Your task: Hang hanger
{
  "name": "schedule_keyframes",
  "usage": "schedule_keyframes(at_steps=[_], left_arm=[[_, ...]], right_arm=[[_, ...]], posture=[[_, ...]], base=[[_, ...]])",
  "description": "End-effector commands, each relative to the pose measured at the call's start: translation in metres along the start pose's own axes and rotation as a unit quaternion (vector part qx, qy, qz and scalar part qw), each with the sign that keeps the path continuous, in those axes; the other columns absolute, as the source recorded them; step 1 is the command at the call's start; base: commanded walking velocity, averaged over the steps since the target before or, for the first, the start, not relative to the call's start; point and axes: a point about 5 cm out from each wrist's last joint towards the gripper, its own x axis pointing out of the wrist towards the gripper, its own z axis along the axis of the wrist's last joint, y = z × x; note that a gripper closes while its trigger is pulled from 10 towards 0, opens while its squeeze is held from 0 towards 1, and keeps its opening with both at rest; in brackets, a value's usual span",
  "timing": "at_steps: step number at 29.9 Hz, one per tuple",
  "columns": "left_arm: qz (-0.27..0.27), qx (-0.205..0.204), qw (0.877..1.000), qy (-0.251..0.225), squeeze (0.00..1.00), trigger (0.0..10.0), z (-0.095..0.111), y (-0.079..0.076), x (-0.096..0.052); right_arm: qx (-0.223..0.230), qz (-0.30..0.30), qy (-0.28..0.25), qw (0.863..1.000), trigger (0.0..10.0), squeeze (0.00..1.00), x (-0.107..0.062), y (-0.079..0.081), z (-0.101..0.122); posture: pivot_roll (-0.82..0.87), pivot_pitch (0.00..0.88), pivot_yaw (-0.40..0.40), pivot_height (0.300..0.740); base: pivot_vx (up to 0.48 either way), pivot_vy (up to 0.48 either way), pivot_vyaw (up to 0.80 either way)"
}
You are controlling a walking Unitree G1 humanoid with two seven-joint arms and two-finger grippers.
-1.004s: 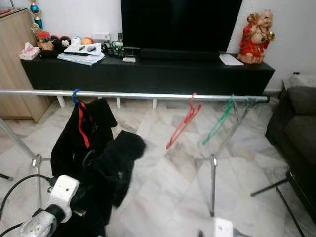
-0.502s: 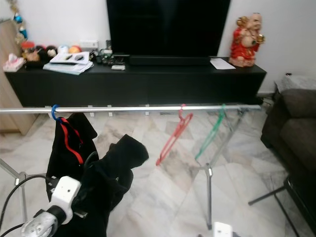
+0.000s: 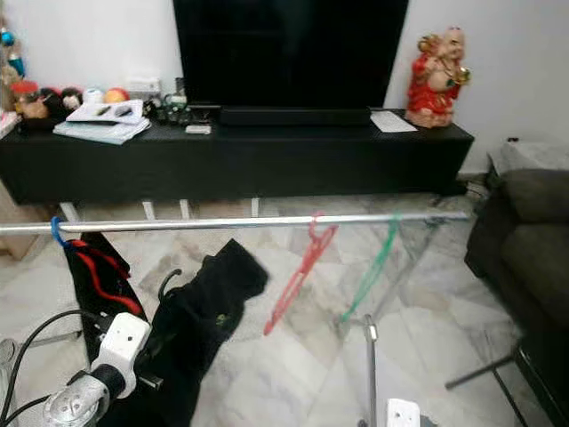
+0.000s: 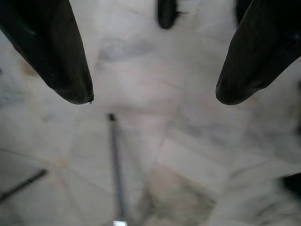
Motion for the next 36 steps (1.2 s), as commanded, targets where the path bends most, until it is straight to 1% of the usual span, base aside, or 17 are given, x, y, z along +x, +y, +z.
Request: schedule_keyframes(at_steps=[1,3,8,12,13,14,15,18,25,30,35,36], left_arm=[[-0.010,0.007,1.000,-0.028,0.00,10.0,0.016,-0.002,0.007],[-0.014,0.007,0.999,-0.031,0.00,10.0,0.018,-0.003,0.009],[-0.030,0.005,0.999,-0.038,0.00,10.0,0.025,-0.004,0.017],[-0.037,0.006,0.998,-0.041,0.00,10.0,0.032,-0.003,0.024],[-0.040,0.009,0.998,-0.043,0.00,10.0,0.035,-0.002,0.028],[-0.040,0.009,0.998,-0.043,0.00,10.0,0.035,-0.002,0.028],[-0.043,0.012,0.998,-0.046,0.00,10.0,0.038,-0.001,0.033],[-0.045,0.013,0.998,-0.048,0.00,10.0,0.041,0.000,0.036],[-0.050,0.023,0.997,-0.049,0.00,10.0,0.053,0.002,0.051],[-0.051,0.035,0.997,-0.034,0.00,10.0,0.054,0.001,0.059],[-0.044,0.032,0.998,-0.015,0.00,10.0,0.057,0.004,0.069],[-0.044,0.032,0.998,-0.015,0.00,10.0,0.057,0.004,0.069]], right_arm=[[-0.001,-0.015,0.005,1.000,10.0,0.00,-0.001,-0.010,-0.003],[-0.001,-0.015,0.005,1.000,10.0,0.00,-0.001,-0.010,-0.003],[-0.001,-0.014,0.005,1.000,10.0,0.00,-0.001,-0.010,-0.003],[0.000,-0.014,0.004,1.000,10.0,0.00,-0.001,-0.010,-0.003],[0.000,-0.014,0.004,1.000,10.0,0.00,-0.001,-0.009,-0.003],[0.000,-0.014,0.004,1.000,10.0,0.00,-0.001,-0.009,-0.003],[0.000,-0.015,0.004,1.000,10.0,0.00,-0.001,-0.009,-0.003],[0.000,-0.015,0.004,1.000,10.0,0.00,-0.001,-0.009,-0.003],[0.002,-0.015,0.005,1.000,10.0,0.00,-0.001,-0.007,-0.004],[0.004,-0.015,0.006,1.000,10.0,0.00,-0.002,-0.006,-0.005],[0.006,-0.016,0.008,1.000,10.0,0.00,-0.002,-0.005,-0.006],[0.006,-0.016,0.008,1.000,10.0,0.00,-0.002,-0.005,-0.006]], posture=[[0.07,0.011,-0.025,0.740],[0.07,0.011,-0.025,0.740],[0.07,0.013,-0.023,0.740],[0.06,0.015,-0.019,0.740],[0.06,0.015,-0.019,0.740],[0.06,0.015,-0.019,0.740],[0.06,0.018,-0.016,0.740],[0.06,0.019,-0.013,0.740],[0.05,0.024,0.000,0.740],[0.05,0.024,0.007,0.740],[0.04,0.023,0.015,0.740],[0.04,0.023,0.015,0.740]], base=[[0.334,0.000,0.00],[0.274,0.000,0.00],[0.000,0.000,0.00],[0.000,0.000,0.00],[0.000,0.000,0.00],[0.000,0.000,0.00],[0.000,0.000,0.00],[0.000,0.000,0.00],[0.000,0.000,0.00],[0.000,0.000,0.00],[0.000,0.000,0.00],[0.000,0.000,0.00]])
